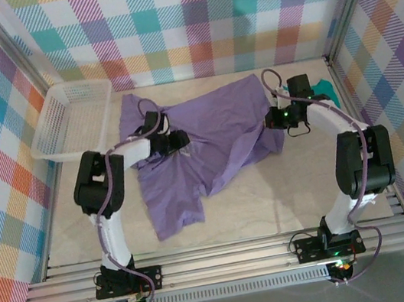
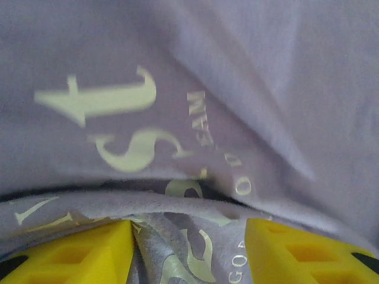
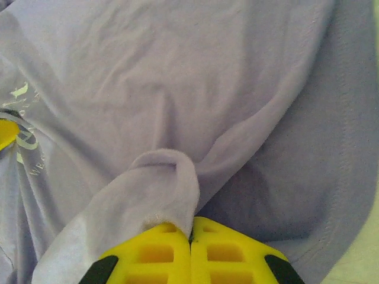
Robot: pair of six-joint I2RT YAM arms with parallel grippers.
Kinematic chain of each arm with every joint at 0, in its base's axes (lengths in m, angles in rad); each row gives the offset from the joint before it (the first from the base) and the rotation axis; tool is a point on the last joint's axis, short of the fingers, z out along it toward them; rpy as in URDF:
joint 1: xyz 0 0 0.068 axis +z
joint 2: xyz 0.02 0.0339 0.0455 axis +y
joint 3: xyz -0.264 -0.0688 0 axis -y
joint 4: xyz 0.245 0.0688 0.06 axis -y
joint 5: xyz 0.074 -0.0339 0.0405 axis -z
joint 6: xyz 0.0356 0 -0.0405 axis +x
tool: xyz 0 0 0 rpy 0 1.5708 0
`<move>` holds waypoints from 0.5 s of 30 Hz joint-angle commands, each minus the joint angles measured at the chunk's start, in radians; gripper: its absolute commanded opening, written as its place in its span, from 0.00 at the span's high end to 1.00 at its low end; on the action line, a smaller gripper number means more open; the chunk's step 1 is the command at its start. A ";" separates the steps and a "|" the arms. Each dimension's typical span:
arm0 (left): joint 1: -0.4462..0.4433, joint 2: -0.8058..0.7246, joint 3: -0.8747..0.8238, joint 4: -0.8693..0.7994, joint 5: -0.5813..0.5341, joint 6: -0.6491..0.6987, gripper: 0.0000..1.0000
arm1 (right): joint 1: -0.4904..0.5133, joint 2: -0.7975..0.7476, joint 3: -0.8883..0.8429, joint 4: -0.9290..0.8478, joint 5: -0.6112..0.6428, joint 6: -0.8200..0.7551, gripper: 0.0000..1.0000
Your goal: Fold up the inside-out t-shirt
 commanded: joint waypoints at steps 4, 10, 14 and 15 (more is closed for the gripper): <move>0.012 -0.006 0.099 -0.113 0.009 0.042 0.46 | -0.015 0.055 0.100 -0.033 0.025 0.009 1.00; 0.010 -0.434 -0.373 -0.085 -0.096 -0.008 0.44 | -0.004 -0.046 -0.011 -0.007 -0.010 0.026 1.00; 0.005 -0.659 -0.591 -0.321 -0.224 -0.040 0.44 | 0.025 -0.114 -0.089 -0.010 -0.014 0.030 1.00; 0.000 -0.707 -0.629 -0.375 -0.241 -0.050 0.44 | 0.029 -0.125 -0.101 -0.009 -0.022 0.029 1.00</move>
